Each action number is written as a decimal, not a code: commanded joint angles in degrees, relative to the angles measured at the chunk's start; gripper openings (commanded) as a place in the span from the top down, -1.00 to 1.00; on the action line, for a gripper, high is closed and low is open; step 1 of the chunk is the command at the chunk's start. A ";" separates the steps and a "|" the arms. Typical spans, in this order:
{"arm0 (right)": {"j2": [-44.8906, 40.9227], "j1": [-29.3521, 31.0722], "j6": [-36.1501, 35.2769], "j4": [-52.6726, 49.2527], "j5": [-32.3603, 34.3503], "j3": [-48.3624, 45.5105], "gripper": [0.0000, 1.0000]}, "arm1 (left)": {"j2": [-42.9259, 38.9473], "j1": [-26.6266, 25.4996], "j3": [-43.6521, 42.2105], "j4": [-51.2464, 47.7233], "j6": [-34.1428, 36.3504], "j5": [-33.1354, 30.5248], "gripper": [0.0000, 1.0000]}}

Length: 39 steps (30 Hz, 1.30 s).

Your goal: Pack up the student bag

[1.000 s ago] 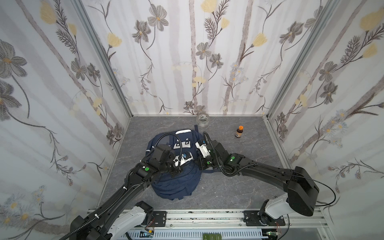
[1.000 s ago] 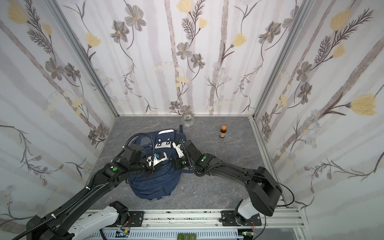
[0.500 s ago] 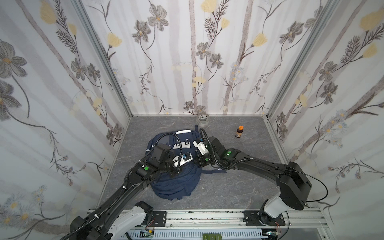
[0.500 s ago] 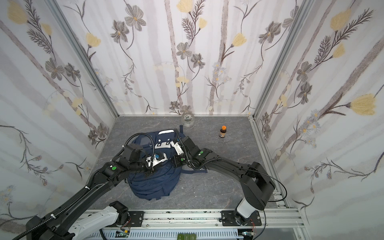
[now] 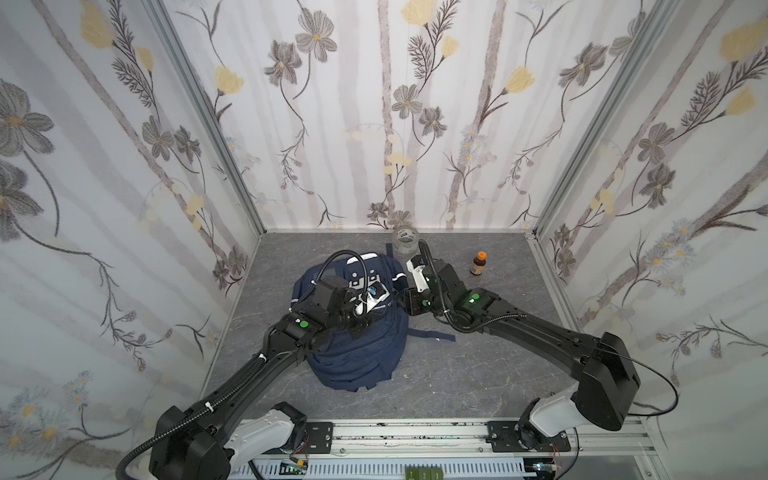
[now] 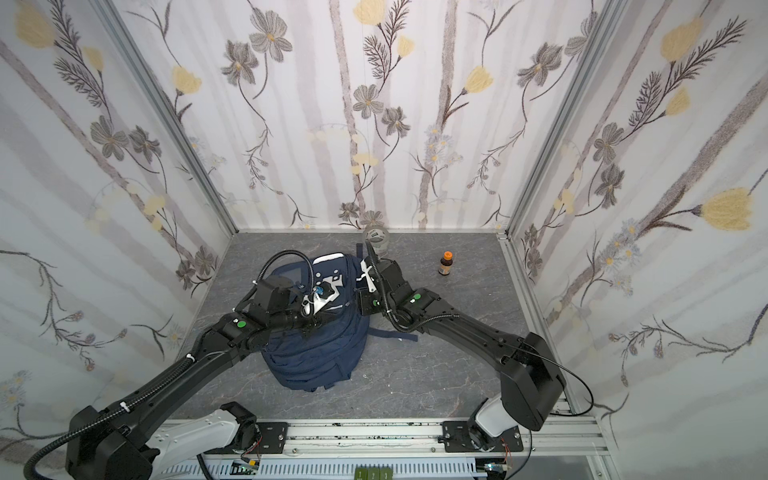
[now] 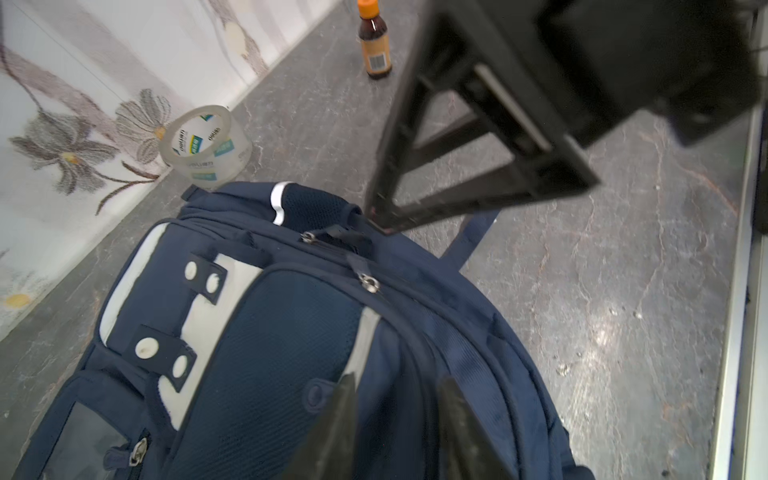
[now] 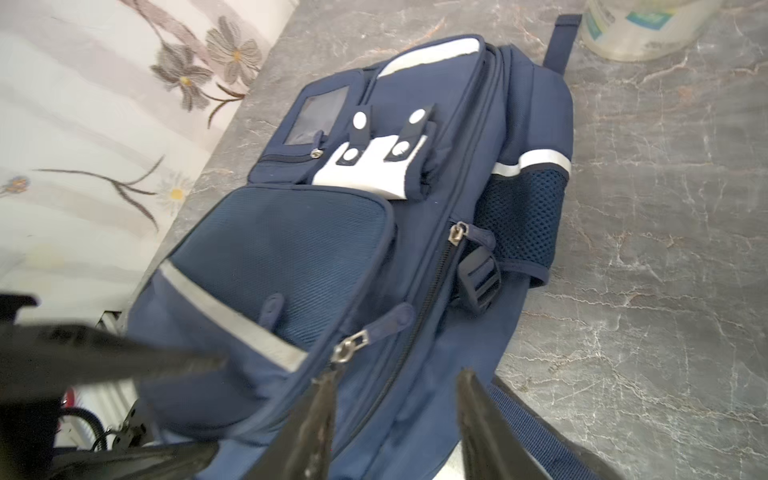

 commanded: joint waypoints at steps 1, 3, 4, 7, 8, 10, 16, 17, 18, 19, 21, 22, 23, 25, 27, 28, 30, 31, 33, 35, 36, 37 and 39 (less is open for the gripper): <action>-4.77 -0.38 -2.52 -0.06 4.21 -2.13 -0.21 | -0.73 0.01 0.46 7.19 -5.33 1.83 -0.58; -7.84 -0.77 -3.64 -0.44 4.98 -3.71 -0.31 | -2.30 0.02 0.19 7.32 -6.02 2.11 -0.74; -9.18 -1.01 -4.01 -0.50 5.36 -4.43 -0.33 | -3.26 0.09 -0.06 7.41 -5.95 2.06 -0.76; -13.57 -2.48 -5.08 -0.37 8.63 -6.82 -0.40 | -7.43 0.63 -1.43 8.50 -6.84 0.35 -0.94; -14.90 -3.33 -5.38 -0.25 9.89 -7.53 -0.41 | -8.86 0.91 -1.73 8.93 -7.35 -0.47 -0.96; -17.24 -5.49 -5.97 0.22 12.62 -8.98 -0.42 | -11.56 1.79 -2.42 10.03 -9.20 -2.75 -1.00; -25.08 -15.36 -7.26 6.05 21.22 -15.87 -0.51 | -19.14 5.45 -7.56 19.00 -17.75 -18.63 -1.00; -26.58 -17.22 -7.88 8.43 22.00 -17.90 -0.54 | -19.97 6.18 -8.63 20.38 -18.80 -22.00 -1.00; -28.02 -19.15 -9.03 10.97 22.56 -20.04 -0.54 | -20.48 7.04 -9.43 21.18 -19.44 -24.95 -1.00; -29.19 -20.66 -9.86 13.21 23.38 -21.60 -0.56 | -20.57 7.84 -9.97 21.63 -19.62 -27.58 -1.00; -31.56 -24.11 -12.25 18.86 24.34 -27.18 -0.58 | -20.27 9.74 -11.09 22.22 -20.10 -34.02 -1.00; -32.62 -25.34 -13.05 21.28 24.91 -29.21 -0.61 | -19.87 10.77 -11.53 22.67 -20.40 -36.11 -1.00; -33.68 -26.75 -13.95 23.95 25.61 -31.45 -0.62 | -19.52 12.10 -12.10 23.15 -20.86 -38.07 -1.00; -35.68 -29.00 -16.28 29.30 26.04 -35.33 -0.68 | -18.34 14.95 -13.54 24.58 -22.15 -39.79 -1.00; -37.07 -30.94 -18.22 35.31 27.98 -39.86 -0.83 | -16.82 18.28 -15.43 26.15 -24.95 -40.67 -1.00; -37.30 -31.79 -19.32 37.98 28.14 -41.54 -0.84 | -16.34 19.68 -16.47 27.19 -26.30 -40.65 -1.00; -36.90 -33.91 -22.27 44.55 27.56 -45.65 -0.85 | -15.05 22.67 -19.87 30.85 -28.81 -39.73 -1.00; -36.30 -34.73 -23.11 47.61 27.38 -47.22 -0.86 | -14.28 23.75 -21.50 33.17 -29.28 -38.75 -1.00; -33.95 -37.42 -23.44 53.61 24.58 -50.32 -0.87 | -11.61 25.65 -24.89 37.97 -30.39 -37.89 -1.00; -31.14 -39.37 -23.96 57.73 21.66 -51.98 -0.87 | -8.60 26.81 -26.74 40.92 -30.17 -37.05 -1.00; -29.52 -40.06 -24.57 60.04 19.96 -52.83 -0.87 | -7.00 27.18 -27.58 43.16 -29.78 -36.52 -1.00; -28.25 -40.50 -25.25 62.63 17.94 -53.74 -0.88 | -5.55 27.54 -28.36 45.36 -29.39 -35.88 -1.00; -25.28 -41.40 -26.57 68.60 12.99 -55.75 -0.87 | -2.12 28.44 -30.35 51.32 -29.14 -33.36 -1.00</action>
